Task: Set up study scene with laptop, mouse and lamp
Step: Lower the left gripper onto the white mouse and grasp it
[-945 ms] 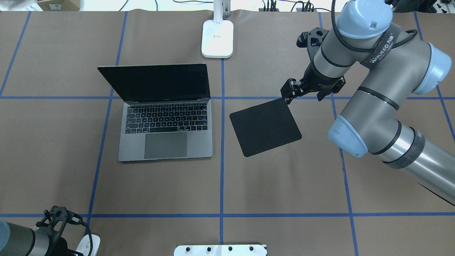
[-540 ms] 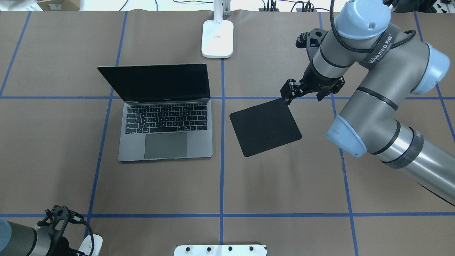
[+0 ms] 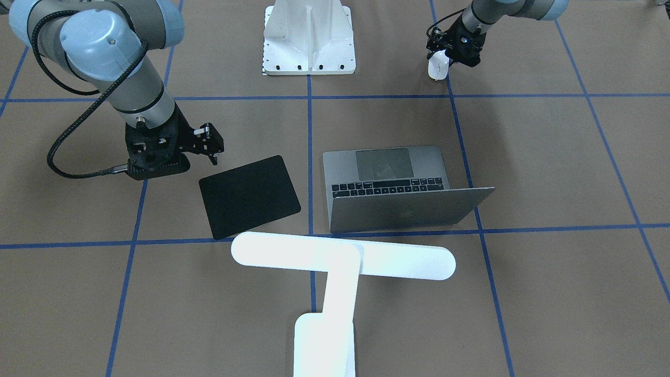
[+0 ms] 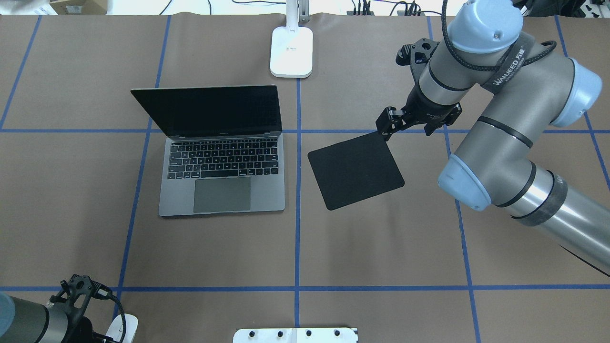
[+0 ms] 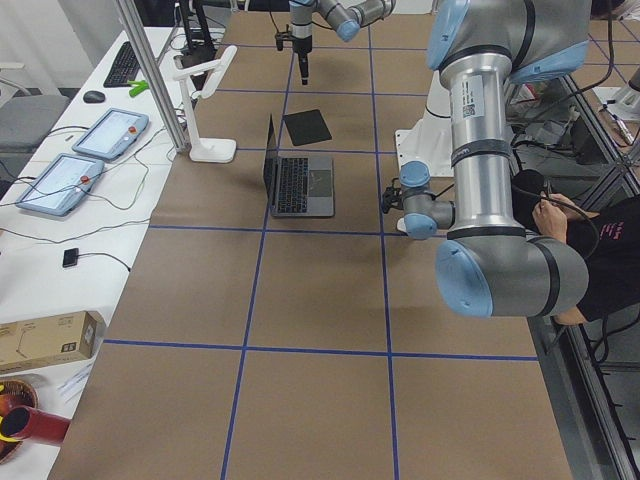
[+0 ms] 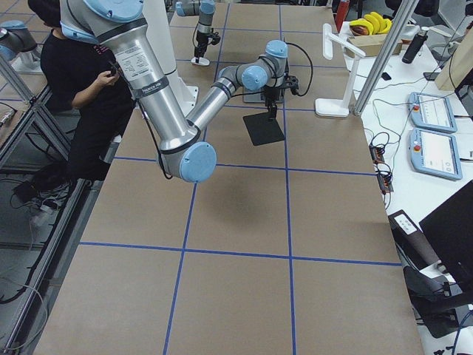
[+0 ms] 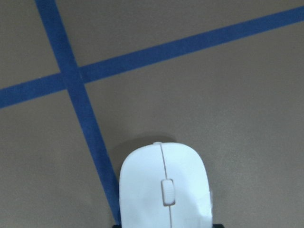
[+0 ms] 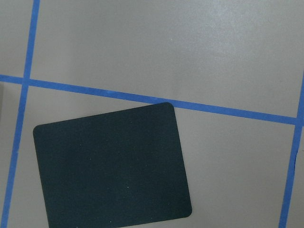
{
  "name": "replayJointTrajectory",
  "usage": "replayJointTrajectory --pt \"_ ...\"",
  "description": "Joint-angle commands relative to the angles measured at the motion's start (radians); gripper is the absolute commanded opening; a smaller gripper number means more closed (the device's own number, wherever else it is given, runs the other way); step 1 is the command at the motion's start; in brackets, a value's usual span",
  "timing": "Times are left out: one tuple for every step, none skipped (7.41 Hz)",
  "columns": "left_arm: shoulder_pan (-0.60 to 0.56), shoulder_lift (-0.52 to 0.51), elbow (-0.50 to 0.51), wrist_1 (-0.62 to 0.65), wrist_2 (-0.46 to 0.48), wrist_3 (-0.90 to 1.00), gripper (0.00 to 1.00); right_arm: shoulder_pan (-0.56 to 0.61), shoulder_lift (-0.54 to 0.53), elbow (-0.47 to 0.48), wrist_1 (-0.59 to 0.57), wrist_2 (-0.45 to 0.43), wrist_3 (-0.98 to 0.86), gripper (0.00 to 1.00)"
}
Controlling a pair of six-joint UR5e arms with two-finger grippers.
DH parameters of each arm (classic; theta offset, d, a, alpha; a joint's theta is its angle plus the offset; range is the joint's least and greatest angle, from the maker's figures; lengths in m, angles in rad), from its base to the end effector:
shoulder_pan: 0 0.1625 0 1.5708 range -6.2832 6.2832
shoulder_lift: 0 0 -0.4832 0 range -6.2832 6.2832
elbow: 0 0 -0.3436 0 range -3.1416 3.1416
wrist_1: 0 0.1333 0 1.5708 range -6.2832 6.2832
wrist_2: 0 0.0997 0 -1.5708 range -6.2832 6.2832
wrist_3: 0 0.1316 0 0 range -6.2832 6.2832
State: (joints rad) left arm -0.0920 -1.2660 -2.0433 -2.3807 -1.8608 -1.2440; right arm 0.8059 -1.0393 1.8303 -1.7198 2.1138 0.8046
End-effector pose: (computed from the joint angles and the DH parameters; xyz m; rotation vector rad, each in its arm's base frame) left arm 0.3438 -0.1278 0.5539 -0.0592 1.0097 0.3563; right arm -0.3918 -0.5025 0.3653 0.0725 -0.8127 -0.1368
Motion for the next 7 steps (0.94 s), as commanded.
replayJointTrajectory --pt "0.0 -0.001 0.0 0.0 0.002 -0.002 0.68 -0.001 -0.001 0.0 0.0 0.0 0.001 1.0" --pt "0.0 -0.001 0.0 0.0 0.002 -0.002 0.68 -0.001 -0.001 -0.002 0.0 0.0 0.001 1.0" --pt "0.0 -0.001 0.0 0.0 0.002 -0.003 0.67 -0.001 -0.001 -0.002 0.0 0.0 0.001 1.0" --pt "0.001 -0.001 -0.001 0.0 0.002 -0.034 0.65 -0.001 -0.001 -0.002 0.0 0.0 0.001 1.0" --pt "0.001 -0.001 -0.001 0.0 0.003 -0.038 0.64 -0.001 -0.001 -0.002 0.0 0.0 -0.001 1.0" --pt "0.0 -0.001 -0.001 0.0 0.002 -0.038 0.64 -0.001 -0.001 -0.002 0.0 0.0 -0.001 1.0" --pt "-0.002 -0.001 -0.005 0.0 0.002 -0.038 0.63 -0.001 -0.001 -0.002 0.0 0.0 -0.001 1.0"
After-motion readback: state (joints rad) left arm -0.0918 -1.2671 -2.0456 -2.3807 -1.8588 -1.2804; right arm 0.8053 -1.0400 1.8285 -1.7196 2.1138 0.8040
